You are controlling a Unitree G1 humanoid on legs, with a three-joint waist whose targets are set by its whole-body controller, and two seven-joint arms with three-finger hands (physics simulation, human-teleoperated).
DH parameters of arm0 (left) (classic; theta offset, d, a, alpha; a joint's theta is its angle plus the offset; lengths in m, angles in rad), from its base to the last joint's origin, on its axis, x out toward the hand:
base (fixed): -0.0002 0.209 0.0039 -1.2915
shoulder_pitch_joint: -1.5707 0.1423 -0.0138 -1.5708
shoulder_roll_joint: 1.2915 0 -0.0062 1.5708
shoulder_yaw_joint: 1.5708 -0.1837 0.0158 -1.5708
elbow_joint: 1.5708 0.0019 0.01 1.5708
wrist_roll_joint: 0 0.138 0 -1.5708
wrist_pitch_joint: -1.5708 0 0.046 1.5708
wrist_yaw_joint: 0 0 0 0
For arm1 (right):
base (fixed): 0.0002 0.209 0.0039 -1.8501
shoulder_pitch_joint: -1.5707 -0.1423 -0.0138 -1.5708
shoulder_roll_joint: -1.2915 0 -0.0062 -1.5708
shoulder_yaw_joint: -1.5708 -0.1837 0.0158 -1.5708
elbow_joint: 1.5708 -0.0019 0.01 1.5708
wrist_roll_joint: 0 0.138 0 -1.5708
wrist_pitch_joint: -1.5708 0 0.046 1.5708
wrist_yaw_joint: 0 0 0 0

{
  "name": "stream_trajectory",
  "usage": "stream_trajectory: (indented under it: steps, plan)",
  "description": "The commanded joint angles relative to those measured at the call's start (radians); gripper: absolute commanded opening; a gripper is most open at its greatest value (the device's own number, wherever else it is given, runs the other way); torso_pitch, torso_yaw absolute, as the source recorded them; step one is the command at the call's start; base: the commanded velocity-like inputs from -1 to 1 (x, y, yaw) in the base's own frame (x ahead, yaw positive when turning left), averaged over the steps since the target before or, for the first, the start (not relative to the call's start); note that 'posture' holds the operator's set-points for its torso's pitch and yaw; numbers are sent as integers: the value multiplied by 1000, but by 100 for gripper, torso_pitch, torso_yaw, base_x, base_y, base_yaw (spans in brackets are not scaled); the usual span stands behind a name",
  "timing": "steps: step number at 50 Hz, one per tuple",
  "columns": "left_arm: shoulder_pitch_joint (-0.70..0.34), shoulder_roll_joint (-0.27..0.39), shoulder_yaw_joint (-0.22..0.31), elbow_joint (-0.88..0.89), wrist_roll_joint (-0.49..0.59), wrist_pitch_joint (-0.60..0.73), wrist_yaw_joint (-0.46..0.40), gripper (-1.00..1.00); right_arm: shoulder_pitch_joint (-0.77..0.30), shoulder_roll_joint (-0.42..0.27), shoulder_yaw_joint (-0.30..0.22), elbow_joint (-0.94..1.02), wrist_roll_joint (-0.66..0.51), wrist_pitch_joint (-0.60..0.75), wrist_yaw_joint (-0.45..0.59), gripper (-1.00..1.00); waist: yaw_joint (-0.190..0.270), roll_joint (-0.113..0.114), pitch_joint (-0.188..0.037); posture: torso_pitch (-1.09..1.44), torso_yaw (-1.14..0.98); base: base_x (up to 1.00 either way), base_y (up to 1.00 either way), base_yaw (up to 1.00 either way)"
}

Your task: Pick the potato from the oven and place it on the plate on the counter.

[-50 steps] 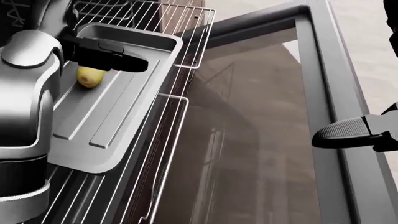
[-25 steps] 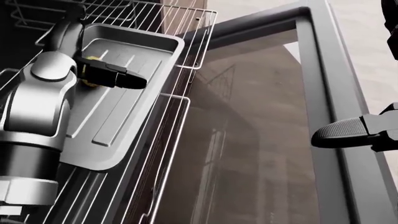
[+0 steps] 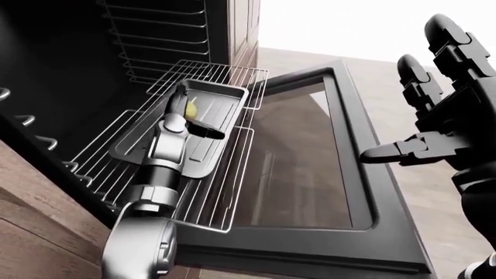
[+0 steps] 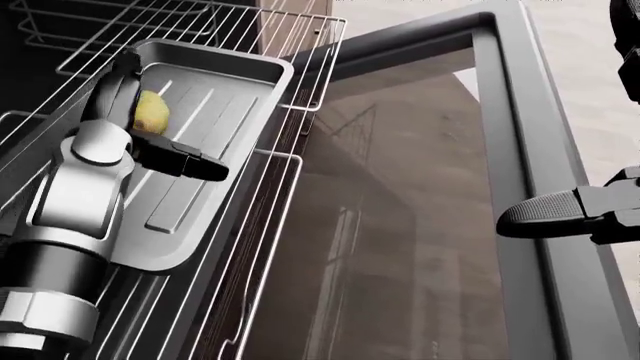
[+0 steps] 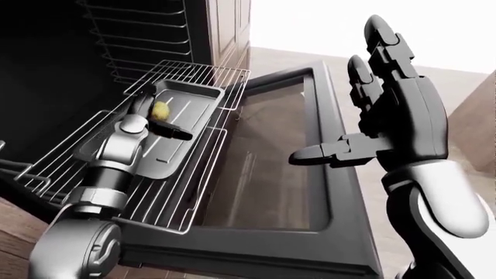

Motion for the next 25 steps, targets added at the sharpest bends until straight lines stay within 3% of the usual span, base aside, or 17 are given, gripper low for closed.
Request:
stream_trajectory:
  steps: [1, 5, 10, 14, 25]
  plan:
    - [-47, 13, 3, -20, 19, -53, 21, 100, -15, -1, -9, -12, -19, -36, 6, 100, 1, 1, -25, 0, 0, 0, 0, 0]
    - [-56, 17, 1, 30, 38, -89, 46, 100, -9, 9, -3, -12, -39, -42, 19, 100, 0, 0, -26, 0, 0, 0, 0, 0]
    - [-72, 21, -3, 88, 66, -133, 75, 69, -5, 23, 8, -12, -65, -45, 32, 100, 0, 2, -27, 0, 0, 0, 0, 0]
    - [-85, 23, 1, 125, 67, -148, 81, 56, -6, 31, 9, -15, -77, -41, 42, 100, -1, 4, -30, 0, 0, 0, 0, 0]
    - [-80, 23, -31, 189, 149, -216, 135, 40, -1, 51, 9, -23, -108, -37, 67, 100, -1, 10, -33, 0, 0, 0, 0, 0]
